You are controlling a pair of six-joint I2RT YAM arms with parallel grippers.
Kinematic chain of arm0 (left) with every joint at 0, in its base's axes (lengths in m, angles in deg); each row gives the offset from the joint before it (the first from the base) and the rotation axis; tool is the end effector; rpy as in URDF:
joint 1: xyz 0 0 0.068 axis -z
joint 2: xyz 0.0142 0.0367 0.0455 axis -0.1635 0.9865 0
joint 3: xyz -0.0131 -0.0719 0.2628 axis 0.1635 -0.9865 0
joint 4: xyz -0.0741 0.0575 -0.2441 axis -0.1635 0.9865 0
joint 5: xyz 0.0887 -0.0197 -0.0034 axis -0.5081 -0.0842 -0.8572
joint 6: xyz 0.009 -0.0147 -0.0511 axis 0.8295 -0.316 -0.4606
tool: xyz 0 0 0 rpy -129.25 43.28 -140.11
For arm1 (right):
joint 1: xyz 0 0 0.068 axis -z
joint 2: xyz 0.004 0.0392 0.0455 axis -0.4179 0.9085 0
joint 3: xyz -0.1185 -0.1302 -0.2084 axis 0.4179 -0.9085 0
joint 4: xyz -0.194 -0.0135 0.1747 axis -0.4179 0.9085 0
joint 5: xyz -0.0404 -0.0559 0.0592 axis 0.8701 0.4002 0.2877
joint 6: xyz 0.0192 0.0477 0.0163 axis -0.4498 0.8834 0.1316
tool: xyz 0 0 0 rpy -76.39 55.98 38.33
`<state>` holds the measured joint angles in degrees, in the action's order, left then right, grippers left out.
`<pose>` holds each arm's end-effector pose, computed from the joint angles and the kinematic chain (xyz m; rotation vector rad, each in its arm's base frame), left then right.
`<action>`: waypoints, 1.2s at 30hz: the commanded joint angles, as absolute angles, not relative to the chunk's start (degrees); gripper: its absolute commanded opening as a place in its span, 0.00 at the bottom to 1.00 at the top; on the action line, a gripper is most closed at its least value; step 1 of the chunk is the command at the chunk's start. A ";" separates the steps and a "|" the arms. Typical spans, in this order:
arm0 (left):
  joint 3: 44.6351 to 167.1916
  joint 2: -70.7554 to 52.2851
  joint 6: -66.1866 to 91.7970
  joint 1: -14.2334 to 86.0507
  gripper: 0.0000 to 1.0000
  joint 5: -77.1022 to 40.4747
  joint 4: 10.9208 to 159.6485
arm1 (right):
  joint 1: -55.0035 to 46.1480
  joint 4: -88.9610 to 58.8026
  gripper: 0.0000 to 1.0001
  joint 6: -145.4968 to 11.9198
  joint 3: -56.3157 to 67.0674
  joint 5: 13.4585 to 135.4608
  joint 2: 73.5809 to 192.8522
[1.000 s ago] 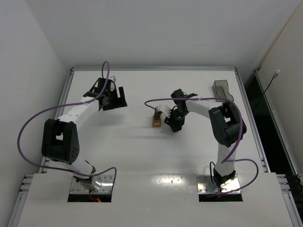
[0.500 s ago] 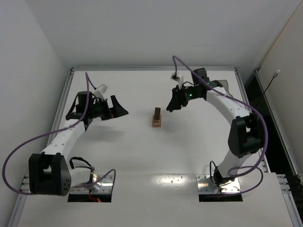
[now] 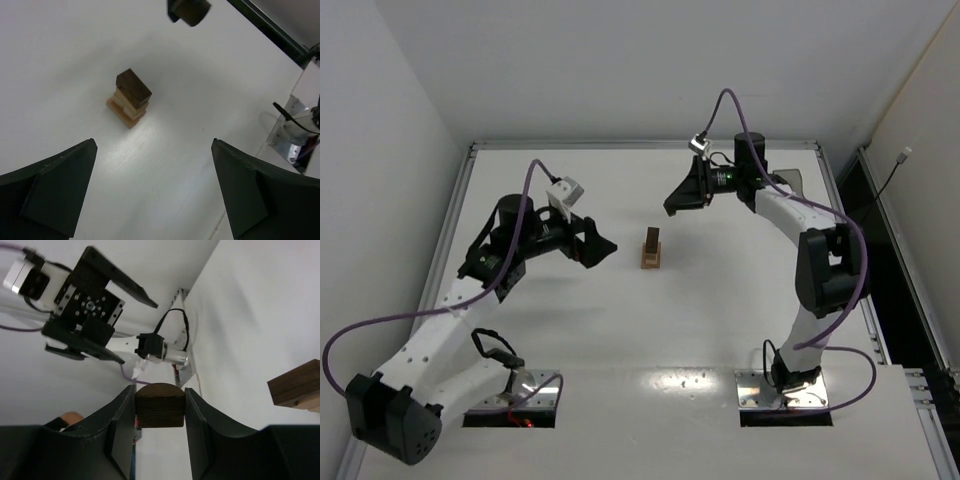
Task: Build the wood block tower
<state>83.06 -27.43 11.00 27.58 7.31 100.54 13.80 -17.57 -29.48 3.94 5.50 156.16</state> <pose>0.2073 -0.0890 0.3240 0.4876 1.9261 -0.9332 0.3852 0.1096 0.2613 -0.3343 2.1579 1.9296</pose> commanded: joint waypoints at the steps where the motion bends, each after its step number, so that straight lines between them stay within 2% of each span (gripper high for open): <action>1: 82.53 -33.65 19.45 34.09 0.98 -7.54 95.13 | 12.93 -27.62 0.00 -17.72 7.26 0.19 157.16; 3: 82.00 -34.98 22.34 38.66 0.96 -11.88 94.07 | 12.92 -29.03 0.00 -14.91 7.87 0.19 157.77; 7: 80.42 -36.29 28.75 45.96 0.85 -21.29 92.49 | 11.70 -27.72 0.00 -14.36 10.33 -1.04 158.39; 8: 79.28 -36.30 30.08 48.67 0.72 -24.26 91.27 | 11.00 -27.11 0.00 -14.36 11.82 -2.18 158.40; 11: 76.04 -37.97 36.06 52.81 0.58 -28.66 89.07 | 9.06 -24.91 0.00 -14.89 15.33 -4.38 159.10; 17: 71.72 -39.90 39.76 59.68 0.57 -33.34 78.61 | 5.63 -20.34 0.00 -16.83 18.60 -7.28 159.63; 25: 68.55 -40.43 45.48 65.21 0.68 -38.96 64.82 | 5.10 -13.92 0.00 -20.69 20.71 -9.04 160.15; 36: 68.55 -39.29 45.48 65.75 0.64 -37.12 61.46 | 2.56 -12.87 0.00 -21.22 21.24 -9.04 158.49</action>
